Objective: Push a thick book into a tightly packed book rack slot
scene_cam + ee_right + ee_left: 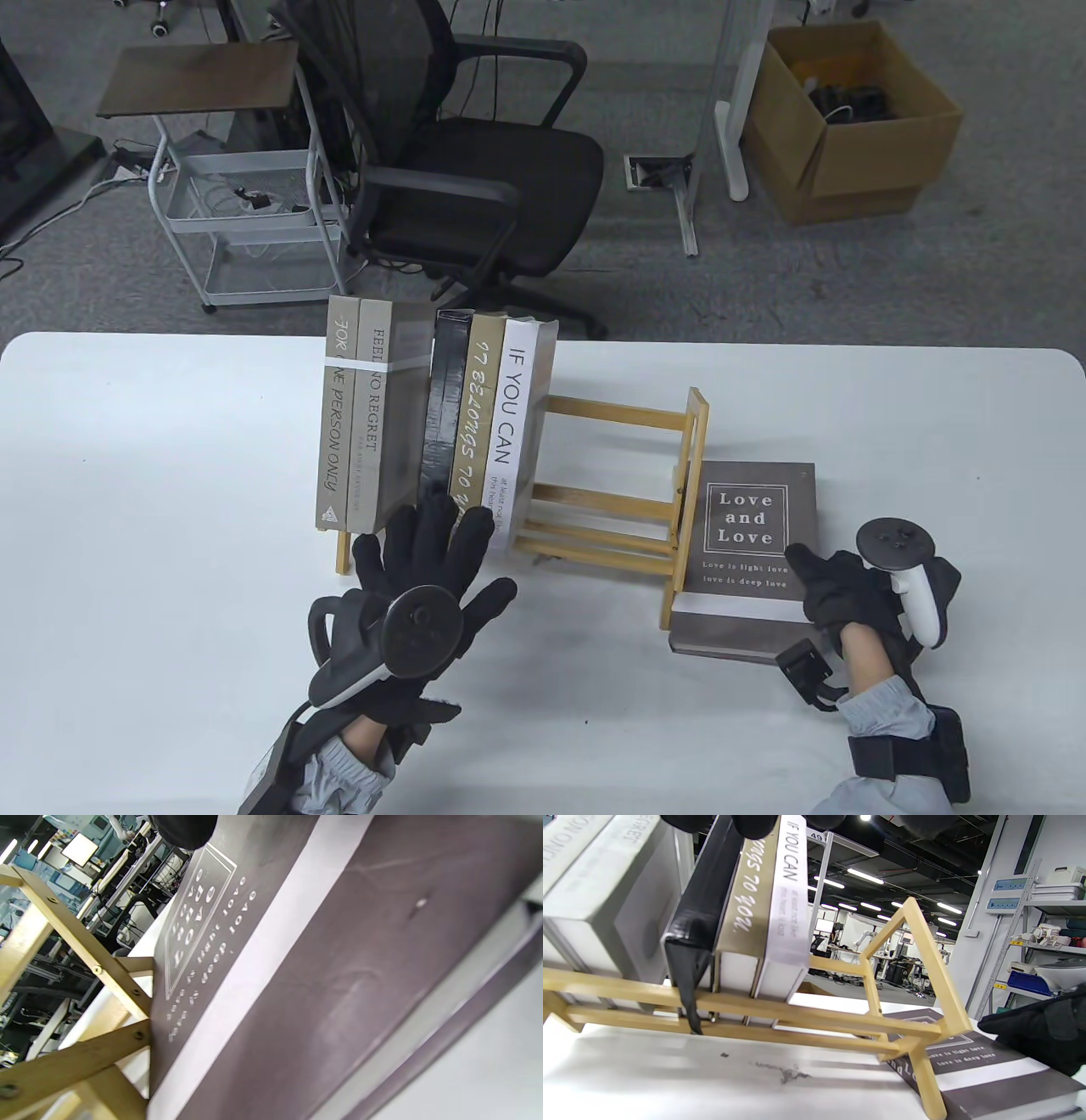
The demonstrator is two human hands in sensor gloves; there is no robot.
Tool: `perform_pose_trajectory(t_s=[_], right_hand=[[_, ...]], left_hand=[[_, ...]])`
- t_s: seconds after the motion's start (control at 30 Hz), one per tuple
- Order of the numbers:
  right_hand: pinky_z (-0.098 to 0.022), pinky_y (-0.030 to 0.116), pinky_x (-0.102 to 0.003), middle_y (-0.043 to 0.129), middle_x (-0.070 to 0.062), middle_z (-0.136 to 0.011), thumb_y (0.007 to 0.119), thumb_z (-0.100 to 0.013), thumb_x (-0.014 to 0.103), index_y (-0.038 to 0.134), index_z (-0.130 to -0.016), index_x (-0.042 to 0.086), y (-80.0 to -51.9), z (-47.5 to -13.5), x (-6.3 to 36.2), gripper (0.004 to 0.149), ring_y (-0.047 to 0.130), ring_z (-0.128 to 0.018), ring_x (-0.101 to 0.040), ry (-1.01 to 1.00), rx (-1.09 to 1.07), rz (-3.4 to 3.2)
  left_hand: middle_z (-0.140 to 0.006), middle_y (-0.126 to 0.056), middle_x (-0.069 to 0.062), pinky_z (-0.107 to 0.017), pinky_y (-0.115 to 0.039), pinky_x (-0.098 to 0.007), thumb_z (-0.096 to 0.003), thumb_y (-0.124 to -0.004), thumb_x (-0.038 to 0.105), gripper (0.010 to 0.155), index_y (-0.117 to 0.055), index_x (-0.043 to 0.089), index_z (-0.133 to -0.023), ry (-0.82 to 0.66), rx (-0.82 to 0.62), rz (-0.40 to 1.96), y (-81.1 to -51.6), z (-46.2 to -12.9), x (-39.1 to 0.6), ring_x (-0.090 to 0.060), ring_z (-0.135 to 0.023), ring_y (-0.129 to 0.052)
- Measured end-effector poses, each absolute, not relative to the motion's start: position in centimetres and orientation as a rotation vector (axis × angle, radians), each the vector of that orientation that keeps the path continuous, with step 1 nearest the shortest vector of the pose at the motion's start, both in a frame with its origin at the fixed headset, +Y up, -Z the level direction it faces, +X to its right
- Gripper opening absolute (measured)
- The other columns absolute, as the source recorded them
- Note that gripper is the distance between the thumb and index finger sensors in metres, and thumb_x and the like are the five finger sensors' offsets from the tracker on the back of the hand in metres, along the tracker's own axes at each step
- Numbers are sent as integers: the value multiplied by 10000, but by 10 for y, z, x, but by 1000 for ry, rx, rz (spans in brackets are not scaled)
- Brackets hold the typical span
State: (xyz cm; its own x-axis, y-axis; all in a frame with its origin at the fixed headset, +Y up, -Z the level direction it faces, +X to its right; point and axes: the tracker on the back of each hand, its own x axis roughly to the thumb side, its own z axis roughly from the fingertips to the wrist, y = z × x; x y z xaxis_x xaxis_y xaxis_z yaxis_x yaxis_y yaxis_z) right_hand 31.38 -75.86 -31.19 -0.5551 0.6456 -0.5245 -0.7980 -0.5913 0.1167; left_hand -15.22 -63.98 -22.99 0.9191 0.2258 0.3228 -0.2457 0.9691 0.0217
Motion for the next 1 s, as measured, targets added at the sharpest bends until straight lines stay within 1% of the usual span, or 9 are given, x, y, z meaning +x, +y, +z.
perform_pose_trajectory(t_s=[0.07,0.13,0.3,0.43,0.53,0.63,0.7,0.97,1.0], right_hand=[[-620,520,-760,256,-620,-1025,642,-662,386,261,-1054,-262,-756,-312,311,847,700,-845,-654,420,-540,2155],[-618,538,-730,299,-578,-1051,648,-660,380,86,-1077,-256,-753,-312,312,946,727,-821,-598,406,-537,2197],[-606,535,-696,430,-490,-1064,655,-663,359,163,-1125,-194,-751,-314,312,873,701,-780,-559,443,-500,2135],[-593,554,-672,541,-407,-1029,640,-669,256,238,-1137,-159,-751,-314,313,743,715,-737,-528,399,-456,2122],[-582,557,-665,552,-407,-1008,628,-667,234,248,-1135,-161,-748,-313,313,720,704,-719,-530,347,-432,2086],[-574,548,-675,547,-421,-999,618,-667,218,249,-1133,-167,-738,-310,313,708,692,-712,-541,297,-425,2120],[-572,543,-680,538,-429,-995,607,-668,212,242,-1130,-175,-726,-308,314,705,686,-709,-546,236,-433,2157],[-572,533,-687,533,-435,-991,606,-670,208,243,-1131,-175,-647,-289,317,701,679,-709,-552,-185,-392,2276],[-573,534,-686,534,-433,-991,608,-669,208,245,-1131,-175,-643,-288,317,701,678,-710,-552,-207,-387,2277]], left_hand=[[-1310,-356,-246,-733,-340,-831,-670,-544,645,735,-322,264,-1258,-323,63,244,-640,-230,-153,-636,-1137,-385],[-1309,-357,-245,-733,-340,-830,-671,-542,644,734,-323,263,-1258,-324,63,245,-640,-230,-153,-636,-1136,-387],[-1309,-360,-243,-734,-340,-830,-670,-542,646,734,-323,265,-1258,-326,64,248,-639,-230,-153,-633,-1137,-385],[-1309,-360,-245,-733,-339,-831,-669,-540,648,737,-325,262,-1259,-326,64,249,-639,-230,-153,-634,-1138,-383],[-1309,-361,-246,-733,-339,-831,-669,-539,648,737,-325,262,-1259,-324,63,248,-640,-230,-154,-637,-1137,-382],[-1309,-359,-246,-734,-337,-831,-669,-539,648,737,-325,262,-1259,-322,59,247,-640,-230,-154,-635,-1137,-383],[-1309,-360,-246,-732,-339,-831,-669,-538,648,736,-327,262,-1258,-320,59,246,-640,-231,-154,-636,-1137,-383],[-1309,-361,-244,-734,-337,-830,-669,-537,648,735,-326,263,-1259,-318,58,246,-639,-231,-154,-634,-1137,-385],[-1309,-362,-246,-733,-338,-831,-669,-538,648,736,-326,262,-1259,-318,59,247,-639,-231,-154,-633,-1138,-382]])
